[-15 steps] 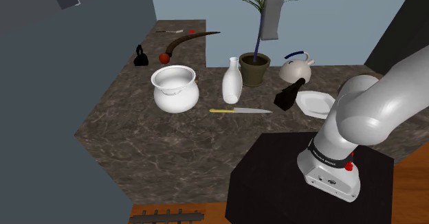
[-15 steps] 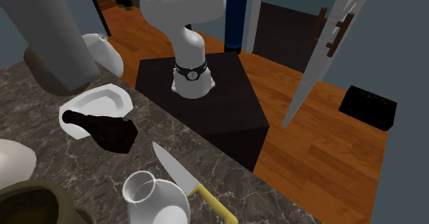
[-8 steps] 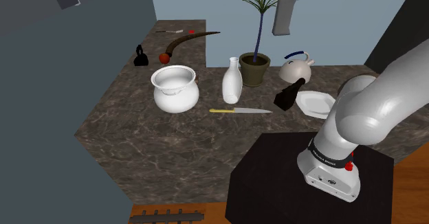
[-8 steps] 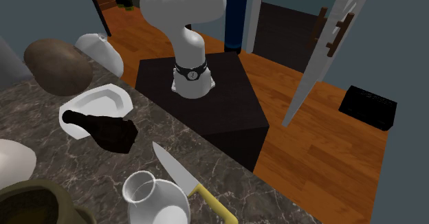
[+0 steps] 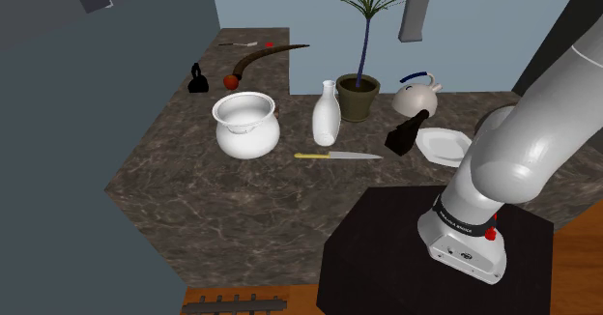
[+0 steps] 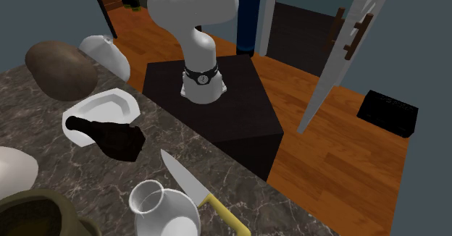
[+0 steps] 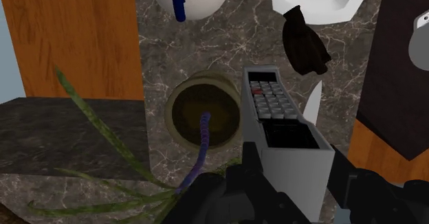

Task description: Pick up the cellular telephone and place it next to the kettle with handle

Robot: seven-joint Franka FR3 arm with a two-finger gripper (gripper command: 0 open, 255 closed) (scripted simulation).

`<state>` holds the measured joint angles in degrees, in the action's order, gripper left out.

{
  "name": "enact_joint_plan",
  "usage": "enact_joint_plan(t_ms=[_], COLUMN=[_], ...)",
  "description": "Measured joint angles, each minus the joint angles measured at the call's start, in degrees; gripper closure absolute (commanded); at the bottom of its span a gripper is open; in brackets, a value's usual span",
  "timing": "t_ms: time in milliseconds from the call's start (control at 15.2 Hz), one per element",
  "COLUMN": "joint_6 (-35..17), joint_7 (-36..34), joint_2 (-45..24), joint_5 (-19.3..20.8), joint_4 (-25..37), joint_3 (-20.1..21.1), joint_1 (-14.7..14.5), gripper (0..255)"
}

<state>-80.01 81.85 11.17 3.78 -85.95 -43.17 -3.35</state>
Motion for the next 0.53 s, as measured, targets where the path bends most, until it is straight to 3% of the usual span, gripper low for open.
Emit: enact_joint_plan(t_ms=[528], joint_6=[-6.13], joint_7=[-0.35], joint_2=[2.57], joint_5=[1.67], joint_4=[-8.07], joint_3=[0.46], joint_1=[0.51], gripper=[255])
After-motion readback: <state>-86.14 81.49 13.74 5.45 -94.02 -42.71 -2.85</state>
